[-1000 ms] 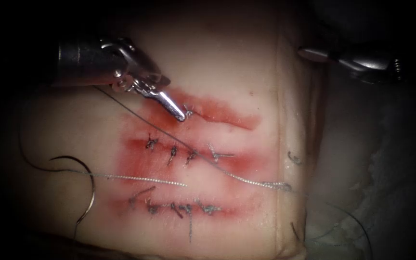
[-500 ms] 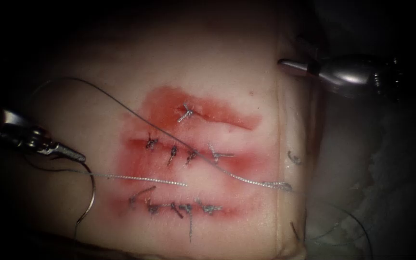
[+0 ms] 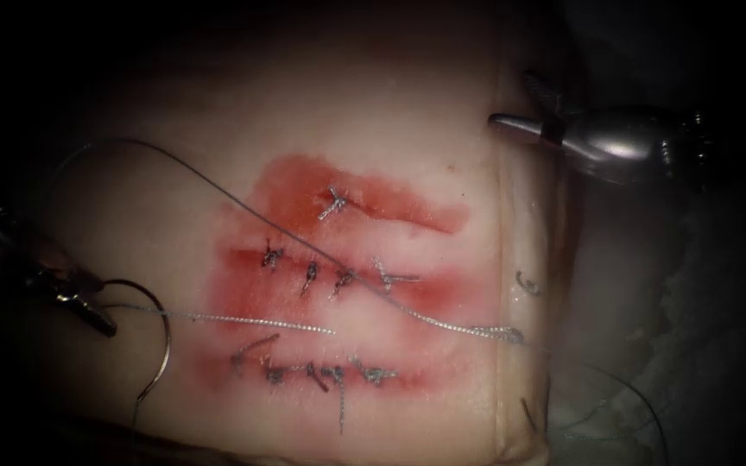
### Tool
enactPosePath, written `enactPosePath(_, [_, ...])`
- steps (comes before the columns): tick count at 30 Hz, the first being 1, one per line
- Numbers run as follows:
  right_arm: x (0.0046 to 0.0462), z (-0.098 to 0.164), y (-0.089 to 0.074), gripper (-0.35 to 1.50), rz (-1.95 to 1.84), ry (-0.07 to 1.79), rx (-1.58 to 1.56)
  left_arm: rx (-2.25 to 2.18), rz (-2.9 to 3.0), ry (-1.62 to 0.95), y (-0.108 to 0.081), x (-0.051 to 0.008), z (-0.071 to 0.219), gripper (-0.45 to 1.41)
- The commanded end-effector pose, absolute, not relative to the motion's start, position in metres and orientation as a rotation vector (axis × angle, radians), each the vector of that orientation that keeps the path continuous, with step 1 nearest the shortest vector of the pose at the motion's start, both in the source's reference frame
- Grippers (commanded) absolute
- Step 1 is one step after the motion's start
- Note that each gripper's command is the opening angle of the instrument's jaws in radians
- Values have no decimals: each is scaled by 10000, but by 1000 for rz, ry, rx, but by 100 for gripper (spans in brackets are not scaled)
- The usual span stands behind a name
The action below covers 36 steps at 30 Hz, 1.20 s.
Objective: Wound Closure
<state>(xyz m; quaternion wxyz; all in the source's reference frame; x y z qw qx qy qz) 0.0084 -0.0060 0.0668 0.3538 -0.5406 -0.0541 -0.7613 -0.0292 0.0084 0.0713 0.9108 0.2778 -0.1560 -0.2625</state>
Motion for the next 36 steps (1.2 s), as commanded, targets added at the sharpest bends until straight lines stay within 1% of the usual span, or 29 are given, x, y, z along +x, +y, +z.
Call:
enactPosePath(1, [93,672,-63,126,-1967,-140,-1402,502,-412,-327,90,-303,720,74])
enactPosePath(4, [94,672,-64,126,-1962,-136,-1401,429,-241,-318,93,-309,725,76])
enactPosePath(5, [96,673,-66,126,-1964,-134,-1405,381,-86,-332,95,-312,730,69])
enactPosePath(12, [102,674,-73,126,-1969,-114,-1422,304,-2,-353,105,-311,755,62])
enactPosePath(14, [103,674,-74,126,-1971,-110,-1426,302,12,-341,103,-308,770,57])
enactPosePath(19, [102,674,-74,126,-1971,-110,-1426,316,17,-338,105,-306,763,61])
enactPosePath(20, [102,674,-74,126,-1971,-109,-1426,325,18,-341,108,-305,752,64])
enactPosePath(21, [102,674,-74,126,-1971,-109,-1426,334,-12,-338,108,-304,747,69])
enactPosePath(23, [103,674,-74,126,-1971,-109,-1426,360,-68,-341,108,-302,734,73])
enactPosePath(27, [103,674,-75,126,-1967,-105,-1425,408,-158,-353,105,-298,716,66])
enactPosePath(28, [103,674,-75,126,-1967,-105,-1426,439,-323,-325,105,-299,707,73])
enactPosePath(30, [103,675,-76,126,-1968,-106,-1427,461,-479,-301,106,-301,703,78])
enactPosePath(33, [103,677,-78,126,-1964,-102,-1427,495,-696,-255,106,-301,700,76])
enactPosePath(34, [103,677,-78,126,-1965,-102,-1428,512,-805,-231,107,-299,699,67])
enactPosePath(36, [104,677,-78,126,-1965,-103,-1428,492,-817,-245,109,-300,705,66])
